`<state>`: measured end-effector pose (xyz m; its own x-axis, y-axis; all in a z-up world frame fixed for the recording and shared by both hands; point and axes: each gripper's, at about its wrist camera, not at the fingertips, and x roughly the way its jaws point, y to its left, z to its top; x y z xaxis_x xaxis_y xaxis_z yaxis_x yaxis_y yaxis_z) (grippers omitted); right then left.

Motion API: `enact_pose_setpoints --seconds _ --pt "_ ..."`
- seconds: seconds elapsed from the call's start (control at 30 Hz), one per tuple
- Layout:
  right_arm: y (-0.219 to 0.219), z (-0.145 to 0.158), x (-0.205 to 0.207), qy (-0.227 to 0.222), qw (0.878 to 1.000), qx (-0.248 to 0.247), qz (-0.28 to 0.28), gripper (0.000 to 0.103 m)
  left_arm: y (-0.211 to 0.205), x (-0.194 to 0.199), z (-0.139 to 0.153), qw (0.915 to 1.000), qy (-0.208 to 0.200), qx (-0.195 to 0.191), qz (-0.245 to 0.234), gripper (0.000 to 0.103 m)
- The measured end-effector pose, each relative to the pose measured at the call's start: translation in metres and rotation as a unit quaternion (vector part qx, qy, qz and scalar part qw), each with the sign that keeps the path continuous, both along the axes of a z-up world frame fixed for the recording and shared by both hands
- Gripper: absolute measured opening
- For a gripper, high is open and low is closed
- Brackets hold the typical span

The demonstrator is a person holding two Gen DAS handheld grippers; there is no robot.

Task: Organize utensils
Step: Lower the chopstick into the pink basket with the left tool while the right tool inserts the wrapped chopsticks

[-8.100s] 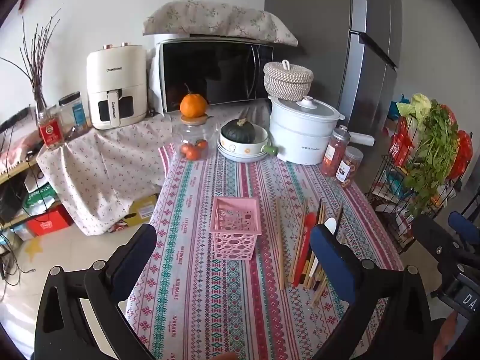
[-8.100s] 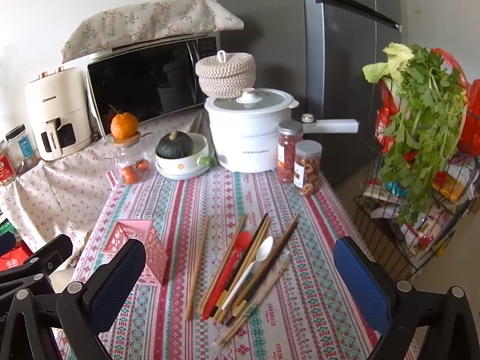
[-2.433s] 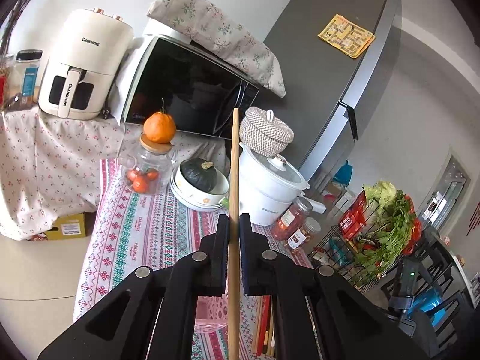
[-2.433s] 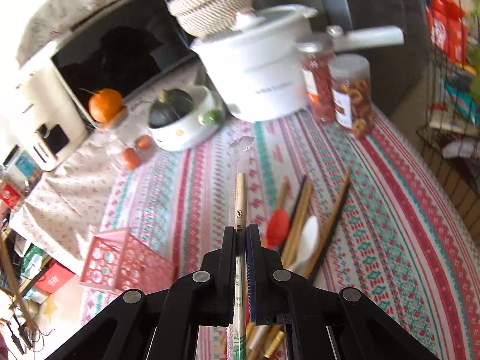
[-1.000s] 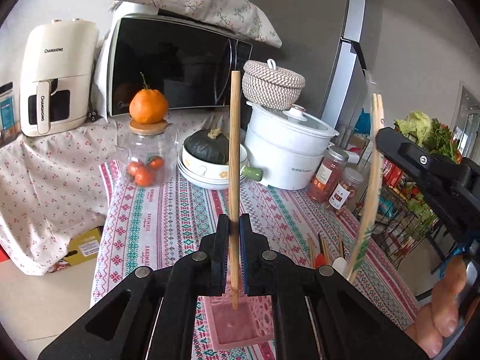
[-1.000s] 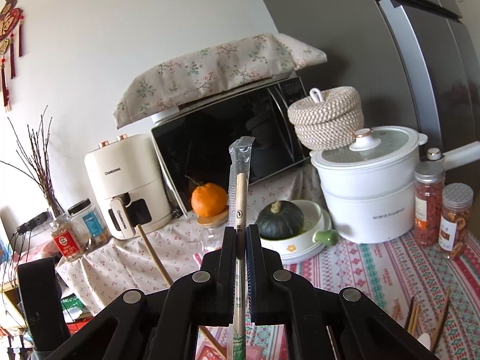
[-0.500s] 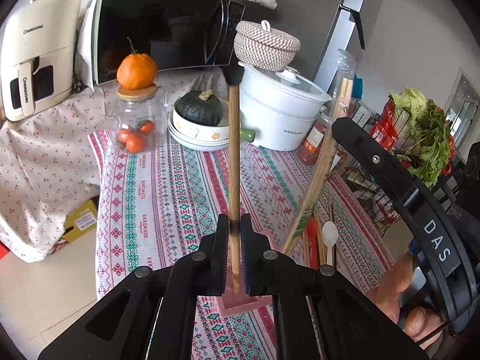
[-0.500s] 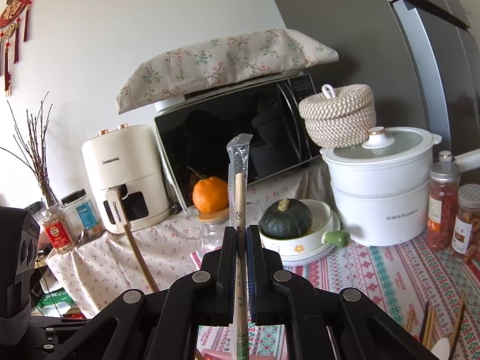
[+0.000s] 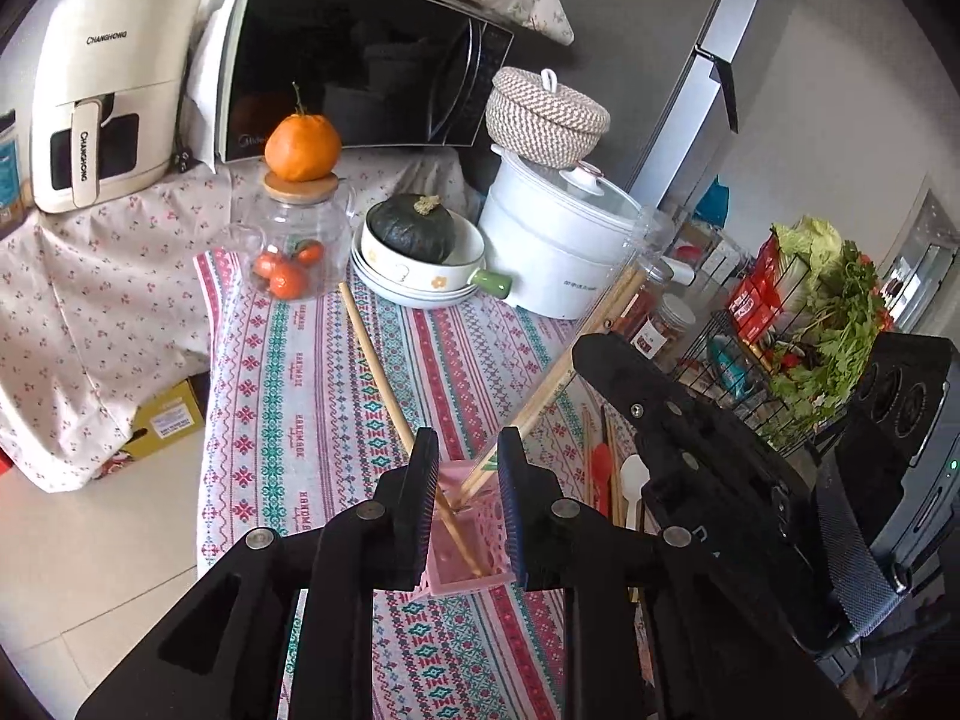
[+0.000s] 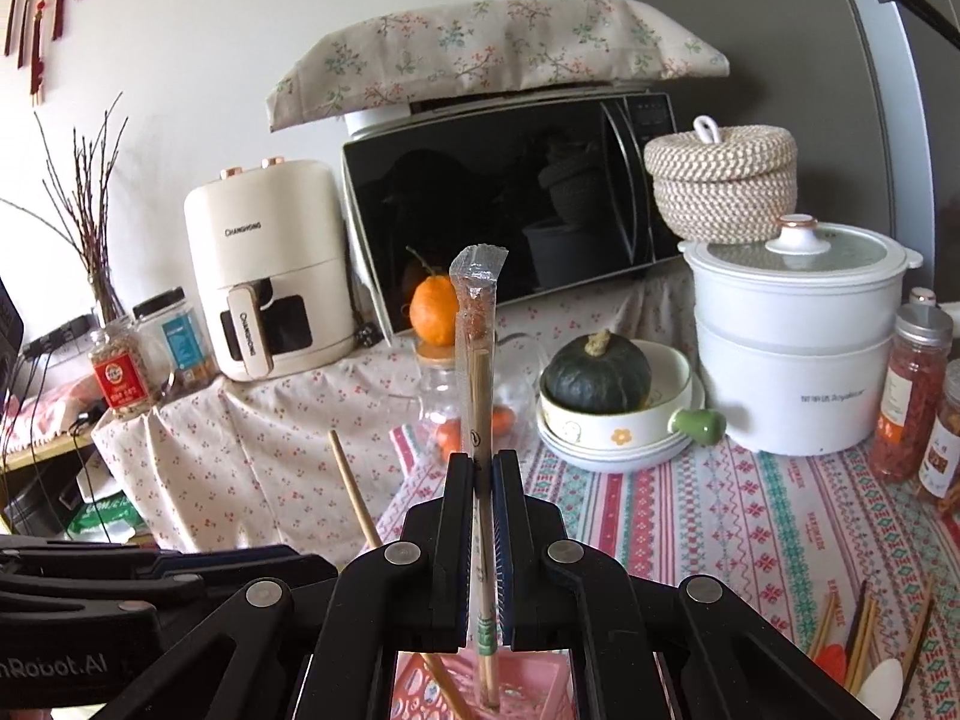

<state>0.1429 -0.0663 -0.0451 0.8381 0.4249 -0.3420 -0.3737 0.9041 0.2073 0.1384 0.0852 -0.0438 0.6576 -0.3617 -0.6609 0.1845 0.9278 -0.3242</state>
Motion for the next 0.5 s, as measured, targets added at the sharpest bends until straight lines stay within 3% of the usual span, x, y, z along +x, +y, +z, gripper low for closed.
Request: enact_pose_setpoints --seconds 0.17,0.3,0.37,0.43,0.47,0.5 --pt "0.006 0.007 -0.002 0.007 0.999 -0.043 0.011 0.006 0.01 -0.001 -0.002 0.9996 0.014 -0.019 0.016 0.022" --pt "0.013 -0.002 0.014 0.067 0.994 -0.079 0.026 0.006 0.009 -0.003 -0.002 0.9996 0.013 -0.018 0.014 0.022" --pt "0.008 -0.009 0.023 0.097 0.993 -0.058 0.035 0.008 0.008 -0.004 -0.003 0.9995 0.017 -0.022 0.013 0.022" --pt "-0.002 -0.012 0.027 0.119 0.992 -0.032 0.028 0.025 0.008 -0.004 -0.004 0.9994 0.021 -0.024 0.012 0.022" --pt "-0.009 -0.012 0.027 0.123 0.992 -0.017 0.025 0.041 0.008 -0.005 -0.004 0.9995 0.021 -0.023 0.011 0.022" --pt "-0.015 -0.011 0.025 0.123 0.992 -0.001 0.024 0.046 0.007 -0.005 -0.004 0.9995 0.02 -0.022 0.009 0.022"
